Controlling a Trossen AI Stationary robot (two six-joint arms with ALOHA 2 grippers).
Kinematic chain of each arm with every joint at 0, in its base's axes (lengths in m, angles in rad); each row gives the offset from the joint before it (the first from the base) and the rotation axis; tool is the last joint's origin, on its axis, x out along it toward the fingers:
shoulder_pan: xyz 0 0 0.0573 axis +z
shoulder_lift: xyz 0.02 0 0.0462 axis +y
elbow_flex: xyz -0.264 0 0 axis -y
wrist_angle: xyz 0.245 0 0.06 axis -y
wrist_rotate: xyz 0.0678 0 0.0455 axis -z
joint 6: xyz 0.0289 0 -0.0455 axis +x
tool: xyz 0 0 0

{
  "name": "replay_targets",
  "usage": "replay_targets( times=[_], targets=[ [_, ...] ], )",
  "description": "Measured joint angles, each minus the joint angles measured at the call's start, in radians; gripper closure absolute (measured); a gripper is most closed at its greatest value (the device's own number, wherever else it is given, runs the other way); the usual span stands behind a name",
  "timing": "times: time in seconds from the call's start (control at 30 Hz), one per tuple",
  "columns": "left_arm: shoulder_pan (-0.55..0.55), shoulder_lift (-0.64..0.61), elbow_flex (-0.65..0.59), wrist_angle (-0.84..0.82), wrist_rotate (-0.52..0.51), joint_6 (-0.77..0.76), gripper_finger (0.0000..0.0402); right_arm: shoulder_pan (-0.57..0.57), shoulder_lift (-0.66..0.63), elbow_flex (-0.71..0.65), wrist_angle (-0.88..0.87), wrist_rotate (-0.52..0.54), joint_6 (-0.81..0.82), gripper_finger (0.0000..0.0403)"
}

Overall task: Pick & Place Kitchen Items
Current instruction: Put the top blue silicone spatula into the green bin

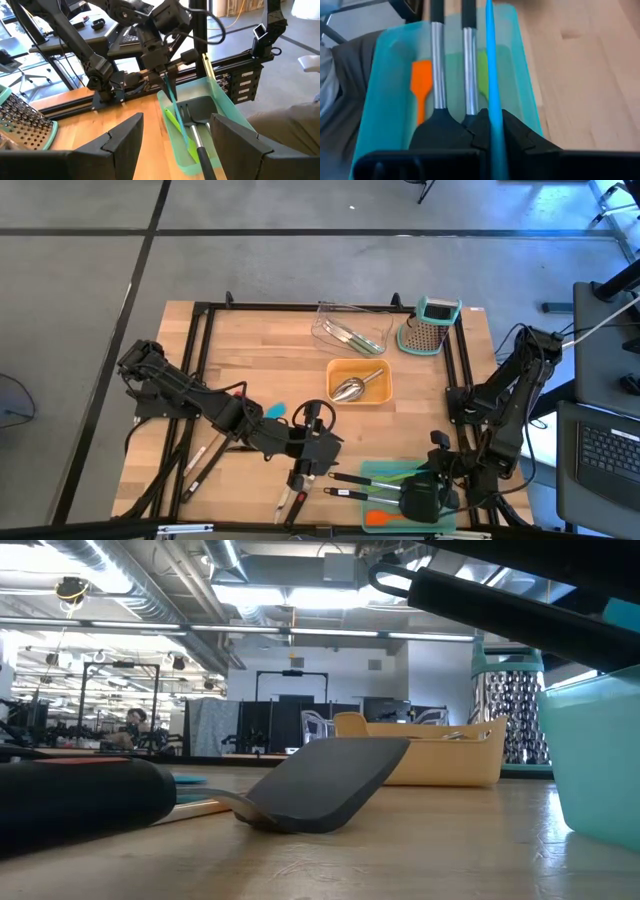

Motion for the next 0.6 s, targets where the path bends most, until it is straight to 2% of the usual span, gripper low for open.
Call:
replay_targets(
  times=[0.27, 0.6],
  targets=[
    [0.000, 0.000, 0.000, 0.000, 0.000, 0.000, 0.0178, -0.020, 0.000, -0.070, 0.006, -0.067, 0.095, 0.0381],
    [0.009, 0.000, 0.000, -0.005, -0.001, -0.008, 0.0178, -0.037, 0.041, -0.086, 0.057, -0.101, 0.050, 0.0381]
  ],
)
